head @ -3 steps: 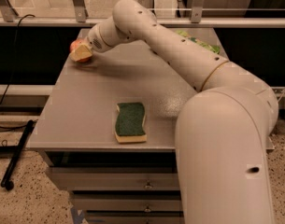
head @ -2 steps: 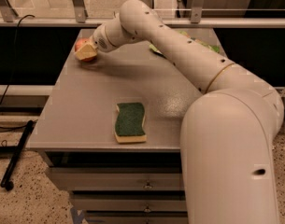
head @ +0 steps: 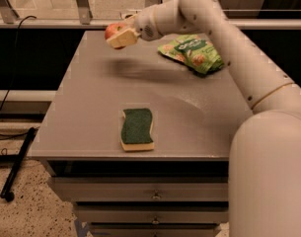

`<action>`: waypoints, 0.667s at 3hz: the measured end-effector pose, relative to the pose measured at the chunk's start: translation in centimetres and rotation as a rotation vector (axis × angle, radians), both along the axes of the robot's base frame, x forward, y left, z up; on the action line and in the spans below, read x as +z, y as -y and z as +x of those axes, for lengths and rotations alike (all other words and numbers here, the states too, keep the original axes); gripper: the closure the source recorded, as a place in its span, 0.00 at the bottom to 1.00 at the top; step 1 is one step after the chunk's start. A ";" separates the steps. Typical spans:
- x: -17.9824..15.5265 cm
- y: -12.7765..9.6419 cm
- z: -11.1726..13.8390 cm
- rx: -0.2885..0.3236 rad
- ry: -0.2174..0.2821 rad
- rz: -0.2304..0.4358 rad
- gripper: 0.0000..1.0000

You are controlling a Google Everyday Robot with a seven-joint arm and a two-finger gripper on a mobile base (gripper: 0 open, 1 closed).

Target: Pick apple

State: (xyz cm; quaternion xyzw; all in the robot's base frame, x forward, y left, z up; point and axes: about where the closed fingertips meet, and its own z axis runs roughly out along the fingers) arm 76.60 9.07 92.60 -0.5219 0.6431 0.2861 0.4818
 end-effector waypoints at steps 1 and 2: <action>4.7 5.9 -2.1 0.027 0.066 0.055 1.00; 4.6 5.9 -2.2 0.033 0.063 0.055 1.00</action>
Offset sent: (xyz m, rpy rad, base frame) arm -0.0186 -0.0535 0.0425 0.0503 -0.0597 0.0250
